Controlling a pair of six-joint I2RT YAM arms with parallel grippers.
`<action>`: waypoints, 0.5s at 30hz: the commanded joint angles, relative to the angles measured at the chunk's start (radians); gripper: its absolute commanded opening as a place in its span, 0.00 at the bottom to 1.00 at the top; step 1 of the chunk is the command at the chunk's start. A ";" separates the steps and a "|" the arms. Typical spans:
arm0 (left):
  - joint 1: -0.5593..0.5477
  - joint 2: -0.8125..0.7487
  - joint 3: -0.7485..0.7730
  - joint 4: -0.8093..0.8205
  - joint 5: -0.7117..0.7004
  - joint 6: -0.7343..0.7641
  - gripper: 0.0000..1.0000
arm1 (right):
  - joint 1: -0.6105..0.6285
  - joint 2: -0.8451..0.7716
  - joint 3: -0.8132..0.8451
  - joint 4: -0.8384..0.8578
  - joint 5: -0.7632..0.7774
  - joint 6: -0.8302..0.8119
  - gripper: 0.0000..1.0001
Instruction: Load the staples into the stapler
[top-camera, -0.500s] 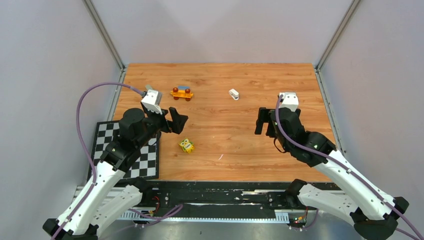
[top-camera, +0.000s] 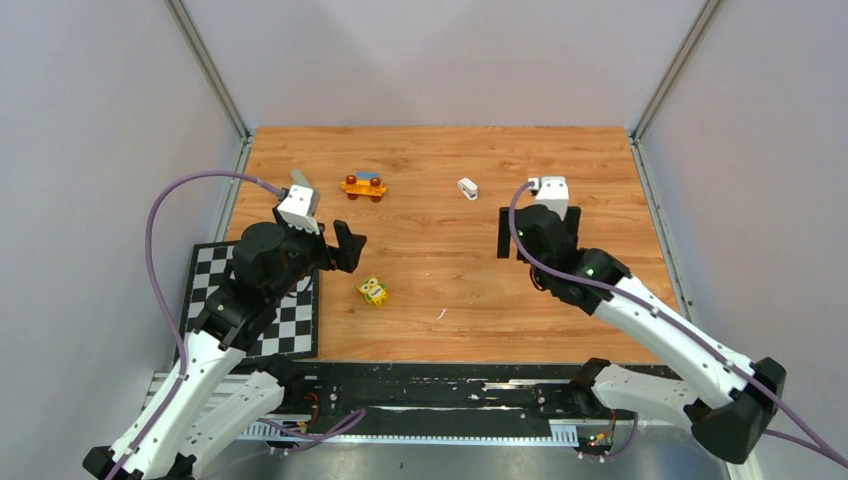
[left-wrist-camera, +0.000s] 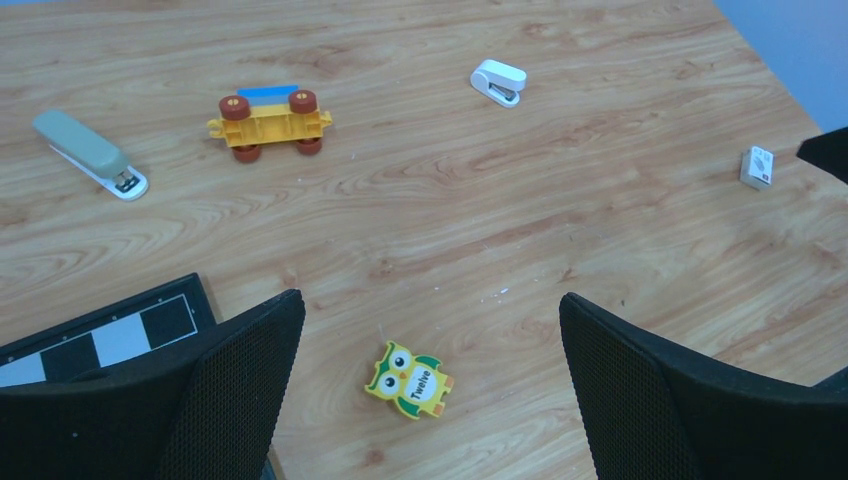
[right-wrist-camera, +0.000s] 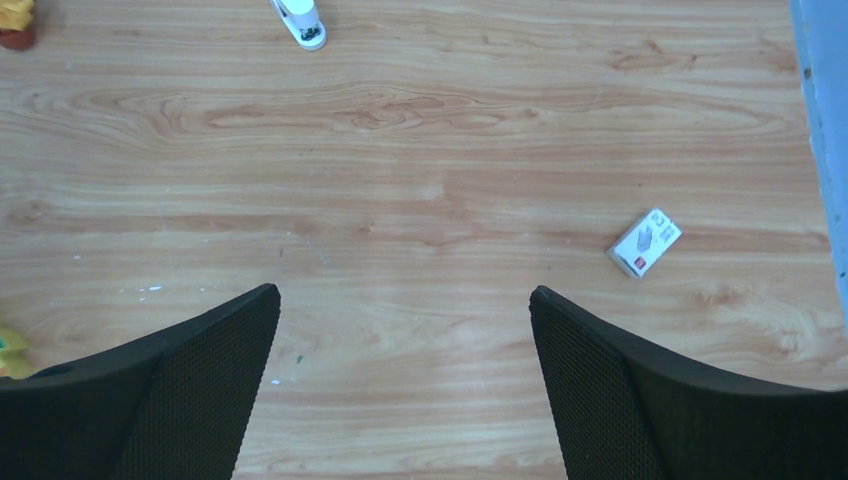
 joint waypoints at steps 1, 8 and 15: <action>-0.005 -0.005 -0.008 -0.014 -0.018 0.030 1.00 | -0.081 0.127 0.042 0.128 -0.099 -0.171 0.97; -0.009 -0.022 -0.019 -0.023 -0.038 0.026 1.00 | -0.296 0.382 0.193 0.110 -0.269 -0.273 0.81; -0.027 -0.034 -0.022 -0.031 -0.065 0.040 1.00 | -0.509 0.505 0.264 0.105 -0.436 -0.315 0.69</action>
